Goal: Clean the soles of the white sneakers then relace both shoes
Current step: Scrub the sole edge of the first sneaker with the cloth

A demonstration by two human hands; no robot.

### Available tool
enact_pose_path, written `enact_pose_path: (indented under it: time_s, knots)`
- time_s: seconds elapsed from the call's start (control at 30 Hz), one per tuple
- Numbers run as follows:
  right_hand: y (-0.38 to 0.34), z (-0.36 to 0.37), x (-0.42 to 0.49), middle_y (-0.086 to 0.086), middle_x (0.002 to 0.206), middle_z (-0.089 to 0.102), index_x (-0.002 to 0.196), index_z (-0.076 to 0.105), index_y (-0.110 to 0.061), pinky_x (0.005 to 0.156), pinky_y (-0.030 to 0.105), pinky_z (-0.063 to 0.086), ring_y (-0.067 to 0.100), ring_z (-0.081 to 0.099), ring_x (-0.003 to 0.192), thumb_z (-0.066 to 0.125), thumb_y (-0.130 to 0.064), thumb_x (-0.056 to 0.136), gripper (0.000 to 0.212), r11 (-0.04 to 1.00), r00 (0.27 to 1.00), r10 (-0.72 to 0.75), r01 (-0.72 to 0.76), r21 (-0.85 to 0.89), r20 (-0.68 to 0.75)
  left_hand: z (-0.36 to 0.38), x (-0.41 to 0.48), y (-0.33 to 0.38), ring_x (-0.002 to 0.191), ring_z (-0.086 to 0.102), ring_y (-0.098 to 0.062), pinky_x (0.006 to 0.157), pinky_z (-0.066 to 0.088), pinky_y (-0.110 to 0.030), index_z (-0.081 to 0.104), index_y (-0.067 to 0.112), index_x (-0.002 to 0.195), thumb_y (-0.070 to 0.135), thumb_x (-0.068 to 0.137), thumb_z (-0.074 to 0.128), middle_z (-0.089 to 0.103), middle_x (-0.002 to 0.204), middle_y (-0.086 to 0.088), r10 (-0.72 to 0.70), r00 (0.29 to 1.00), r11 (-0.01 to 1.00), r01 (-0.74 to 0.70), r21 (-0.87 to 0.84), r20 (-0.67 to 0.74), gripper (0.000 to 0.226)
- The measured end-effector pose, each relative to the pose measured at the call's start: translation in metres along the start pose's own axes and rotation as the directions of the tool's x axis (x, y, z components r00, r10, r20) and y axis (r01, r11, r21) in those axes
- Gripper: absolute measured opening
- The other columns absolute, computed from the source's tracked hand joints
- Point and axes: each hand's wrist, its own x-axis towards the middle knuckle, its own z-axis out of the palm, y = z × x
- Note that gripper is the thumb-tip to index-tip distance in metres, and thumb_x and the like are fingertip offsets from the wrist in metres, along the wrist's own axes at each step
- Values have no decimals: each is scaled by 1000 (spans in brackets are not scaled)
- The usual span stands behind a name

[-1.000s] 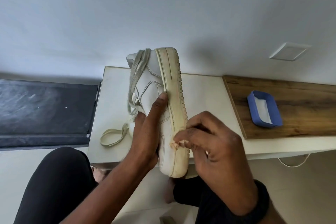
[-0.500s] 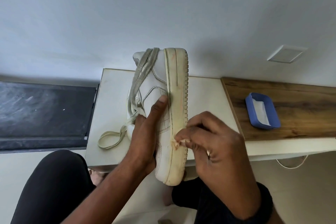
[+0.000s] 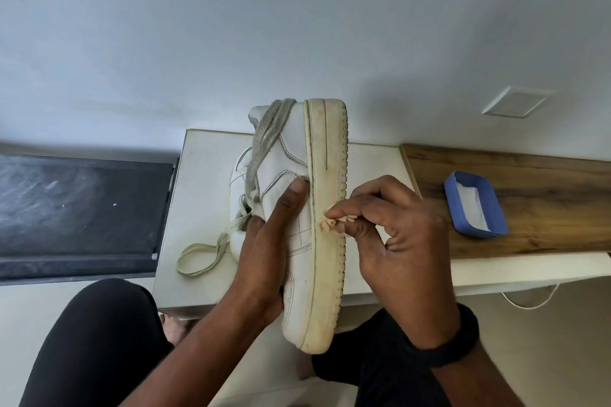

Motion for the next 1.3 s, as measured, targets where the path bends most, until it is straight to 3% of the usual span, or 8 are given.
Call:
enact_pose_path:
  time_s: [0.17, 0.3, 0.47, 0.63, 0.73, 0.97, 1.1, 1.3]
  knots:
    - [-3, -1, -13, -5, 92, 63, 87, 78, -12, 80, 21, 59, 6, 66, 87, 75, -5, 86, 8, 998, 973, -65, 64, 9, 221, -3, 2, 2, 116, 66, -53, 95, 56, -62, 64, 7, 135, 42, 94, 68, 64, 130, -35, 5, 1000, 996, -2, -93, 30, 54]
    - [-6, -1, -24, -8, 92, 60, 89, 77, -17, 73, 25, 57, 8, 63, 81, 66, -6, 85, 17, 987, 921, -131, 155, -36, 368, -1, 2, 5, 105, 73, -41, 88, 59, -51, 68, 12, 131, 39, 94, 74, 74, 118, -24, 60, 998, 997, -62, -52, -32, 46]
    - [4, -5, -6, -5, 89, 64, 84, 78, -13, 81, 11, 52, 5, 65, 83, 74, 4, 83, 18, 995, 983, -77, 86, -50, 169, 6, -3, 4, 108, 74, -40, 86, 61, -52, 68, 15, 132, 37, 92, 71, 76, 119, -20, 56, 998, 997, -56, -43, -1, 46]
    - [6, -3, 9, -4, 89, 70, 84, 80, -12, 77, 12, 55, 5, 68, 83, 80, 7, 76, 20, 992, 997, -76, 77, -98, 11, 6, -3, 2, 107, 75, -38, 81, 61, -47, 67, 18, 135, 41, 93, 74, 76, 120, -18, 49, 999, 999, -49, -20, -4, 49]
    - [-2, 1, 1, -5, 92, 69, 85, 79, -12, 79, 14, 56, 5, 68, 86, 80, 6, 77, 20, 991, 994, -82, 88, -99, 70, 2, 0, 4, 113, 71, -44, 93, 58, -56, 65, 13, 137, 39, 94, 71, 73, 124, -24, 37, 999, 997, -36, -74, 14, 50]
    - [5, -8, -2, -8, 96, 65, 90, 78, -16, 80, 23, 57, 6, 65, 91, 74, 4, 82, 22, 975, 912, -198, 221, -23, 360, 5, -4, 10, 106, 73, -44, 85, 61, -52, 69, 11, 131, 32, 97, 66, 74, 120, -25, -28, 999, 995, 31, -94, 38, 40]
    - [14, -13, 12, -5, 93, 67, 87, 79, -13, 79, 18, 58, 4, 66, 87, 70, -9, 86, 10, 984, 968, -167, 175, -27, 189, 8, -5, 8, 102, 76, -38, 75, 62, -43, 67, 16, 134, 35, 96, 66, 76, 118, -20, 3, 1000, 999, -3, -34, 11, 43]
    - [14, -8, 14, -3, 91, 69, 86, 79, -10, 80, 10, 53, 3, 65, 86, 76, 1, 81, 13, 984, 992, -127, 128, -127, 14, 7, -6, 9, 101, 77, -34, 73, 63, -40, 68, 14, 132, 34, 91, 71, 78, 114, -16, 33, 999, 999, -33, 18, -30, 47]
